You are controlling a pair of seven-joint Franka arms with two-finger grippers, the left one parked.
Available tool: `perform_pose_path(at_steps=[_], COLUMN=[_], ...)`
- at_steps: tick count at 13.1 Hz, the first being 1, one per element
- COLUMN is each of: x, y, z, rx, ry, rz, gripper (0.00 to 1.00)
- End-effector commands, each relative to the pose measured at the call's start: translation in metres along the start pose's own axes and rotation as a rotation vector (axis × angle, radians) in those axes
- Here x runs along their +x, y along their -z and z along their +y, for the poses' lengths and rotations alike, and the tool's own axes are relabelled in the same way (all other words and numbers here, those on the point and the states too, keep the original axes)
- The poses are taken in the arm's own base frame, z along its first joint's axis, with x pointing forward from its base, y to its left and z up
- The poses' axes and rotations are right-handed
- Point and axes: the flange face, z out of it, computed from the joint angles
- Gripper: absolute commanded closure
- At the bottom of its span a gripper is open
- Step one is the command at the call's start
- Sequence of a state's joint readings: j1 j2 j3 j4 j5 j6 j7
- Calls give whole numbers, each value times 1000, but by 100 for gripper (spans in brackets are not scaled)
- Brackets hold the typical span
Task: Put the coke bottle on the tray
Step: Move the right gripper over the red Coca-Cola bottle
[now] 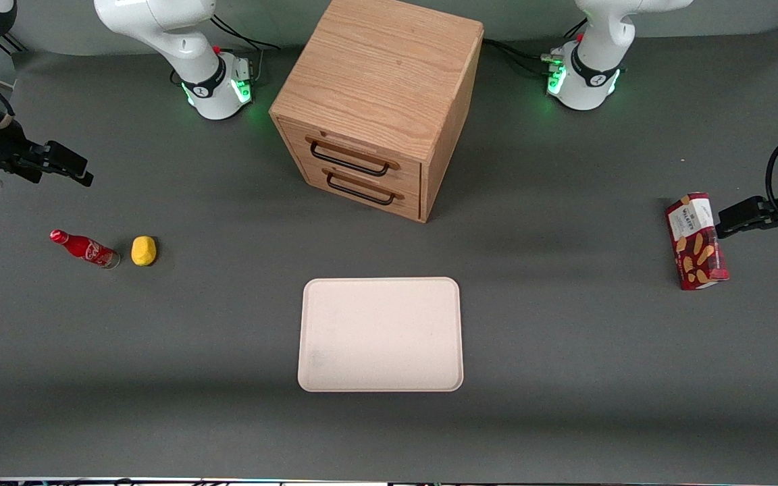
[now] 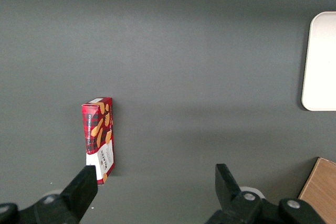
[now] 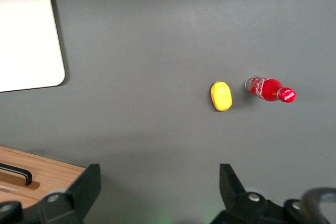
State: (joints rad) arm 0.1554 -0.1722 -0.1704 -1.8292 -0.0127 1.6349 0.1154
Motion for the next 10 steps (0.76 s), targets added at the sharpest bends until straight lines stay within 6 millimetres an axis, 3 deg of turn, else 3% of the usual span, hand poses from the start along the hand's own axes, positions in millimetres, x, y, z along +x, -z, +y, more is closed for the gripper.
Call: perform_pose_path(at_steps=[1,7,8,10], x=[-2,1,7,24], y=[3,-6,-14,-35], z=[-2,2,12,65], rx=[-14,-16,-28,-19], ry=[-22,22,79,155], rz=[-2,-19,-30,-38], gripper=[0,0,0,0])
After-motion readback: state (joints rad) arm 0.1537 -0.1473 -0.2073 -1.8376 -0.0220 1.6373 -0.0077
